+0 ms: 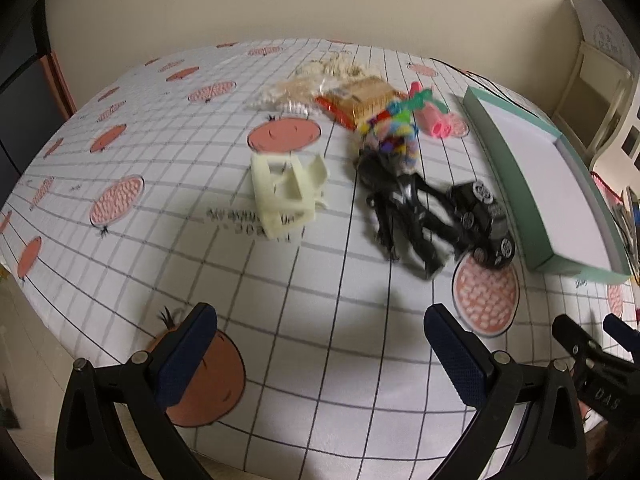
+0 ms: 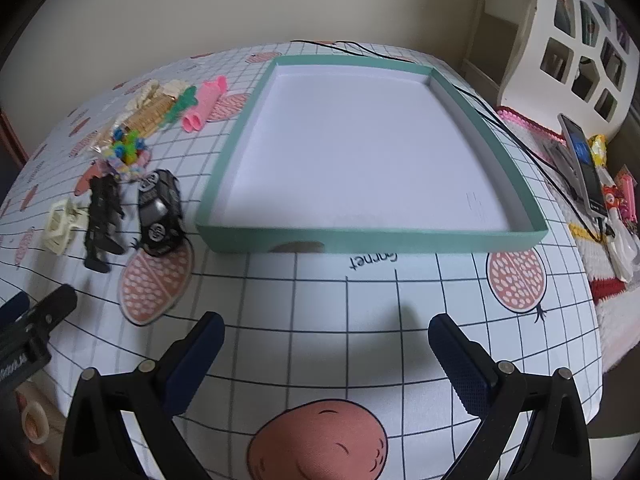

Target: Organize objects

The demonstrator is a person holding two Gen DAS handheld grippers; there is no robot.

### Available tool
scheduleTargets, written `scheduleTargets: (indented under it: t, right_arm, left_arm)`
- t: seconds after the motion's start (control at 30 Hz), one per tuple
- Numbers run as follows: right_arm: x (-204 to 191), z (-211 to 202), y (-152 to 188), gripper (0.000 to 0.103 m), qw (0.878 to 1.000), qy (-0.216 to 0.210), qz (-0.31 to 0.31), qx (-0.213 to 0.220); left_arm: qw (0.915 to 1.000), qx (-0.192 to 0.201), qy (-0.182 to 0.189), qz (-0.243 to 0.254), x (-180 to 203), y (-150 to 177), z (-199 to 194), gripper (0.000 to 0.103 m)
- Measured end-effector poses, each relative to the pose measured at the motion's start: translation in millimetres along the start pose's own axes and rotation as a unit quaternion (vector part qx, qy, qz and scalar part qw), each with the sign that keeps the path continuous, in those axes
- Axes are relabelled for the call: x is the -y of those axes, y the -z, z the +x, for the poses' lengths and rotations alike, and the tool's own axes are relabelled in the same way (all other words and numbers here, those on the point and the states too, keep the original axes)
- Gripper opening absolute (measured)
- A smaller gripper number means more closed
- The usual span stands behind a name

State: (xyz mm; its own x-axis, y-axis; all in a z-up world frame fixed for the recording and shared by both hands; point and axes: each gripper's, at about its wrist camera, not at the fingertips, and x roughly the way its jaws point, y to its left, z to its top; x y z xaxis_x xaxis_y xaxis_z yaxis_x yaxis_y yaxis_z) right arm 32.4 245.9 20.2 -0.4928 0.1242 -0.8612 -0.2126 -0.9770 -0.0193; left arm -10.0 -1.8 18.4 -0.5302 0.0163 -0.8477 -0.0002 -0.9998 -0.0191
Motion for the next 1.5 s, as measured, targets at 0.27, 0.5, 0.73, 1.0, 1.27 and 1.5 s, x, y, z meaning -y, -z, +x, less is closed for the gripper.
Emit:
scheduleTargets:
  t: [0.27,0.5,0.73,1.0,1.27,1.5]
  right_arm:
    - [-13,-15,-17,0.103,1.0,-0.014,-0.016,-0.023]
    - [-38,-30,-47,0.103,0.998,-0.021,-0.056,-0.017]
    - [-51,-35,-91,0.103,0.996,-0.045,-0.073,-0.014]
    - [-68,-20,-116,0.103,0.993,-0.055,-0.098,-0.037]
    - [-91,-6,-125,0.095,0.986,-0.076,-0.143,-0.046]
    - [-106,12,-111,0.08,0.979,-0.099,-0.162,-0.075]
  left_arm:
    - [0.999,-0.043,0.013,0.001,-6,-38,-3,0.103]
    - [0.9969,-0.07,0.023,-0.03,-28,-74,-5,0.103]
    - [0.9961,-0.08,0.014,-0.034,-51,-104,0,0.103]
    - [0.9884,-0.136,0.03,-0.06,-58,-117,30,0.103]
    - [0.9895,-0.134,0.01,-0.053,-56,-136,41,0.103]
    - [0.9864,-0.152,0.02,-0.059,-57,-127,55,0.103]
